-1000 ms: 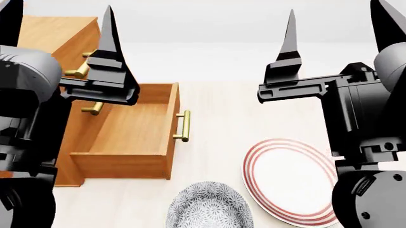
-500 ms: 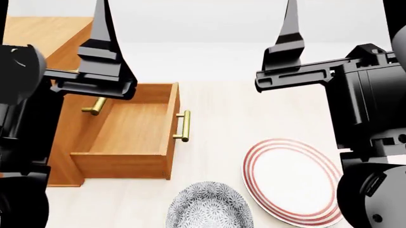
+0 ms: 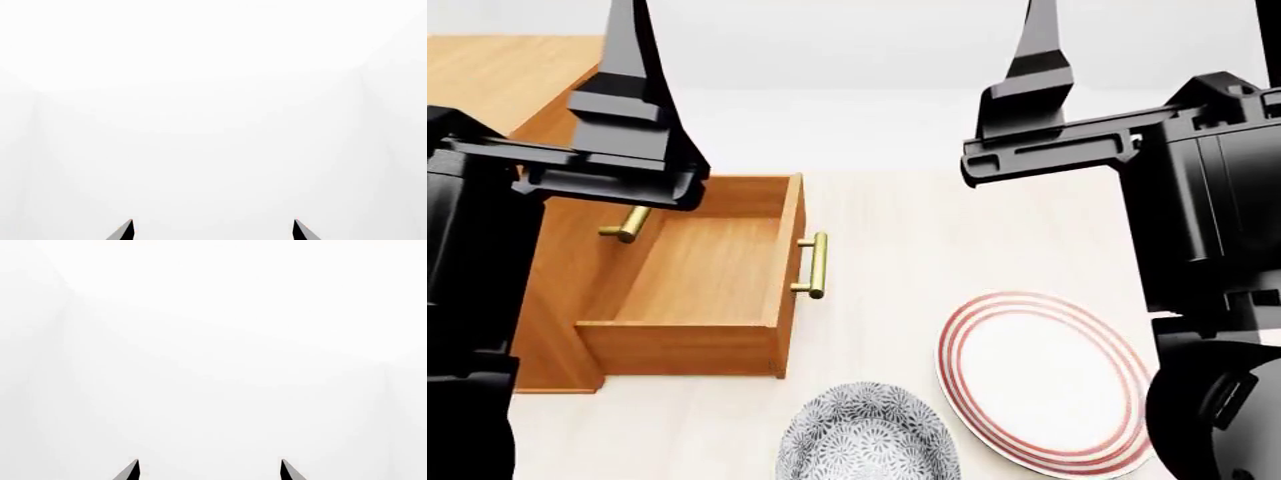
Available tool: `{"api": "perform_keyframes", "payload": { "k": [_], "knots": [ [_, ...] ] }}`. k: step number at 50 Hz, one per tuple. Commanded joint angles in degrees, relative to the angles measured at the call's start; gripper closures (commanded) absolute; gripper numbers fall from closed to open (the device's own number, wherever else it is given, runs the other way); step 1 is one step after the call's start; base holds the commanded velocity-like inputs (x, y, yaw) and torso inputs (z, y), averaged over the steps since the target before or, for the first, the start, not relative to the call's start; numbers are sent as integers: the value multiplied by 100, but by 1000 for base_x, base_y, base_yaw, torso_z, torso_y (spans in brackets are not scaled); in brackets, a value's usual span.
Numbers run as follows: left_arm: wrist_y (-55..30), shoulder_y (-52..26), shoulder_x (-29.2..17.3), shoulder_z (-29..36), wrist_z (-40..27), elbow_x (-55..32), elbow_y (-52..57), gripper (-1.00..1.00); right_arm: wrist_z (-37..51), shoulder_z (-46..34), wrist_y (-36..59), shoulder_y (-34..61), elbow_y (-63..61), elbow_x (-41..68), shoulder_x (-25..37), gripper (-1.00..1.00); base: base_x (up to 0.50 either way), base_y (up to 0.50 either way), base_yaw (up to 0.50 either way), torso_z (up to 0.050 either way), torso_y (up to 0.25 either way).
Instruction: Open the bottom drawer of the cabinet.
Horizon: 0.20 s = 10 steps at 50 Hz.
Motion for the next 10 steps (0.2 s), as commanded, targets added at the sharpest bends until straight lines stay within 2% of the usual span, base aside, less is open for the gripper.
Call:
{"api": "perform_keyframes", "payload": {
  "k": [1, 10],
  "knots": [
    [96, -123, -111, 60, -158, -180, 9, -100, 109, -30, -19, 117, -9, 156, 43, -100, 0, 0, 0, 0, 0],
    [177, -268, -202, 91, -327, -403, 28, -100, 286, -22, 16, 283, -80, 409, 76, -100, 0, 0, 0, 0, 0]
  ]
}}
